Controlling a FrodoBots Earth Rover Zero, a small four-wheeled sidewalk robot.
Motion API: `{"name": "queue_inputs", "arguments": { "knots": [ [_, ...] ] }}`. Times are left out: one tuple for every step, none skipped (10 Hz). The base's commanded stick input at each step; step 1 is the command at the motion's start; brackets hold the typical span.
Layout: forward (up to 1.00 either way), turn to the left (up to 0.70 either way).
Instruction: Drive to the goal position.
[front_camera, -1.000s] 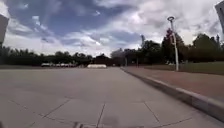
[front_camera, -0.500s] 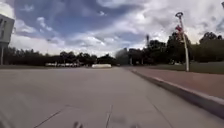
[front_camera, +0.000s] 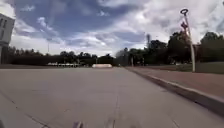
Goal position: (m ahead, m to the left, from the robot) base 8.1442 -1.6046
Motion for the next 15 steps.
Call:
{"name": "queue_inputs", "arguments": {
  "knots": [
    [1.00,0.00],
    [1.00,0.00],
    [1.00,0.00],
    [1.00,0.00],
    [1.00,0.00],
    [1.00,0.00],
    [1.00,0.00],
    [1.00,0.00],
    [1.00,0.00],
    [1.00,0.00],
    [1.00,-0.03],
    [1.00,-0.14],
    [1.00,-0.37],
    [1.00,-0.26],
    [1.00,-0.05]
  ]
}}
